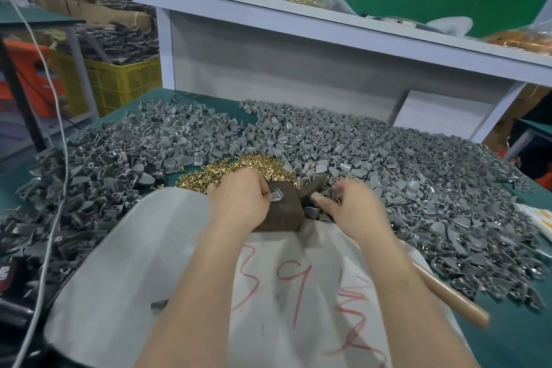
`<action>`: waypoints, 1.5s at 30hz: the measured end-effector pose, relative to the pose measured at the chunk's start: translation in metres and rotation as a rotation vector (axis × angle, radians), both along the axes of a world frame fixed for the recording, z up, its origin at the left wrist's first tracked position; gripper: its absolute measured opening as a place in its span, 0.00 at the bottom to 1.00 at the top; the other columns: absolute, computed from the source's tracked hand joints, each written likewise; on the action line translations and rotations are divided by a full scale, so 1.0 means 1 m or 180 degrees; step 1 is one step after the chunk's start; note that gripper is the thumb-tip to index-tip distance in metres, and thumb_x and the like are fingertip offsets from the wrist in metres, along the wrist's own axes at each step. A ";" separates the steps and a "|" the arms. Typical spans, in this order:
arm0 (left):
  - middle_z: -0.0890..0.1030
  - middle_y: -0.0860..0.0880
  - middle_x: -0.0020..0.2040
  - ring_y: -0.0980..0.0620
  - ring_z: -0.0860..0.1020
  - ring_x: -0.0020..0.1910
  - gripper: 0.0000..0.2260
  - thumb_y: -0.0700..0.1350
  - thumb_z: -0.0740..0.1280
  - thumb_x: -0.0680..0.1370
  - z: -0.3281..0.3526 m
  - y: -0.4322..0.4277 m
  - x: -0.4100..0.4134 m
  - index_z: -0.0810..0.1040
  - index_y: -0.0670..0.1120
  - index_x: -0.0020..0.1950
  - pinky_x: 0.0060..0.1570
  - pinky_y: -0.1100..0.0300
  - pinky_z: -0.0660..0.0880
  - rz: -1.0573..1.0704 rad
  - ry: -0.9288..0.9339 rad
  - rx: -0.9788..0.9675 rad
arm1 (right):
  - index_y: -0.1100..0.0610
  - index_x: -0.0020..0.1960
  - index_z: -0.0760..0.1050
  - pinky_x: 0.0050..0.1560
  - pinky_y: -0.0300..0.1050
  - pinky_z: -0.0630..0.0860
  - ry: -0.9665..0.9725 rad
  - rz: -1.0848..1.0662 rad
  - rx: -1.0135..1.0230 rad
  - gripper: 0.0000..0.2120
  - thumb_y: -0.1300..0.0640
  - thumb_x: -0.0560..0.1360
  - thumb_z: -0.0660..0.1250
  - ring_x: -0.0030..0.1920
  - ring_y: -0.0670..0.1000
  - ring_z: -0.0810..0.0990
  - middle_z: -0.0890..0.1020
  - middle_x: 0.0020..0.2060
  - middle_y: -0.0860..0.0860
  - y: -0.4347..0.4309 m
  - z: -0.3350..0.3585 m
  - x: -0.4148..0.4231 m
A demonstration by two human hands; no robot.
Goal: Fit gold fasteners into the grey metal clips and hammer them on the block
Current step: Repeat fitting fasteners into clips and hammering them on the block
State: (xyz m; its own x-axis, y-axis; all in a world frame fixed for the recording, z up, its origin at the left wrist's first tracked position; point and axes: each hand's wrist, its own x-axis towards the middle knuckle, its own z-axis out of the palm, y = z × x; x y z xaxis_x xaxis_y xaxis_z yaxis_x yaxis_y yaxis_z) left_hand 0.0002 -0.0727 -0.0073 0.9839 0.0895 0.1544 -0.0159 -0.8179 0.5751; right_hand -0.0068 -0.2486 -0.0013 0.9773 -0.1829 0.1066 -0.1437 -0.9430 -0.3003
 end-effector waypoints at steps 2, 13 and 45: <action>0.79 0.53 0.44 0.49 0.75 0.50 0.09 0.46 0.68 0.76 -0.001 -0.001 0.000 0.75 0.54 0.37 0.55 0.51 0.62 -0.0007 0.0009 -0.0027 | 0.55 0.47 0.73 0.47 0.48 0.77 0.0533 -0.0285 -0.0427 0.13 0.45 0.75 0.65 0.48 0.57 0.79 0.79 0.43 0.52 -0.013 -0.004 -0.003; 0.79 0.53 0.45 0.48 0.76 0.49 0.05 0.45 0.68 0.76 -0.001 -0.001 -0.001 0.77 0.52 0.41 0.55 0.52 0.63 -0.0019 -0.0002 -0.0173 | 0.54 0.60 0.69 0.39 0.48 0.78 0.0088 0.0161 0.0834 0.14 0.51 0.77 0.65 0.34 0.50 0.82 0.82 0.43 0.53 -0.018 0.023 -0.016; 0.83 0.45 0.44 0.42 0.79 0.49 0.03 0.43 0.69 0.75 0.000 0.001 -0.003 0.82 0.45 0.44 0.52 0.50 0.76 -0.0059 -0.0020 -0.0390 | 0.37 0.69 0.66 0.45 0.40 0.70 -0.1536 0.0739 0.0213 0.19 0.50 0.80 0.59 0.50 0.51 0.80 0.82 0.56 0.44 0.021 0.015 -0.036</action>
State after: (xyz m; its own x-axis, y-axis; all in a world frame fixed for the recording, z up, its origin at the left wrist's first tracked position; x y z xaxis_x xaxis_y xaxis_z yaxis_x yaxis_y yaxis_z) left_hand -0.0026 -0.0718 -0.0077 0.9846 0.0899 0.1497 -0.0343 -0.7411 0.6705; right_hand -0.0429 -0.2272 0.0141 0.8358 0.0105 0.5490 0.2355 -0.9101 -0.3410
